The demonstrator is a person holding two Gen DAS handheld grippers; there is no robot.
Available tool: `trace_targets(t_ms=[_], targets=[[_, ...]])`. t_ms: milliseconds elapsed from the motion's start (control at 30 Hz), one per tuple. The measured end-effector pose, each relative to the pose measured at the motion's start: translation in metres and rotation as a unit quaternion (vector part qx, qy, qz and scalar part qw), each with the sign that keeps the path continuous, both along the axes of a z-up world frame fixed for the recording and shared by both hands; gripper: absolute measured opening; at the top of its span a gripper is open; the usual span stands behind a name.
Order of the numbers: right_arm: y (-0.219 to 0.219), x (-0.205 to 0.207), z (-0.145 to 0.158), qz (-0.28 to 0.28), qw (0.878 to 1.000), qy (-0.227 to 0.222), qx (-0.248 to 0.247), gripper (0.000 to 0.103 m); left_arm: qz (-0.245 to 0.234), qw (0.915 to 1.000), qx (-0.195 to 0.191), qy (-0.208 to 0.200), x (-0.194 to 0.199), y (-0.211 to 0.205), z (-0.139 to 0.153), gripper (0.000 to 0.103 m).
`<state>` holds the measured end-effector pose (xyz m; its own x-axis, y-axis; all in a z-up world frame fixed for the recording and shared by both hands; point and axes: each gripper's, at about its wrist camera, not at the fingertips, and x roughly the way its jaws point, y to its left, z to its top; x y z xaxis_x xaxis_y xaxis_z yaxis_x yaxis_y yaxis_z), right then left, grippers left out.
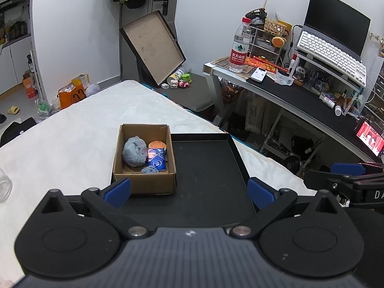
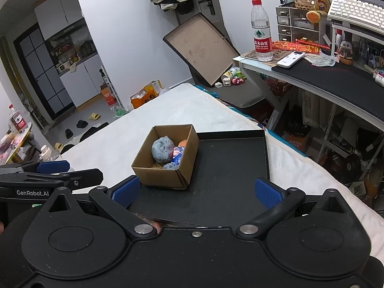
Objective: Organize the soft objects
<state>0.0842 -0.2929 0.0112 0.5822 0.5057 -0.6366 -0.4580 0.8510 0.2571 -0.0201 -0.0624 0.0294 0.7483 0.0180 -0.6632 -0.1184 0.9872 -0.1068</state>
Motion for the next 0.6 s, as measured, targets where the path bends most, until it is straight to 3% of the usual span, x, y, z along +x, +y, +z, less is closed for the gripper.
trace_targets(t_ms=[600], targets=[[0.0025, -0.0013, 0.0024, -0.002, 1.000, 0.001, -0.011, 0.103, 0.001, 1.0000, 0.001, 0.000, -0.0005, 0.0002, -0.0005, 0.103]])
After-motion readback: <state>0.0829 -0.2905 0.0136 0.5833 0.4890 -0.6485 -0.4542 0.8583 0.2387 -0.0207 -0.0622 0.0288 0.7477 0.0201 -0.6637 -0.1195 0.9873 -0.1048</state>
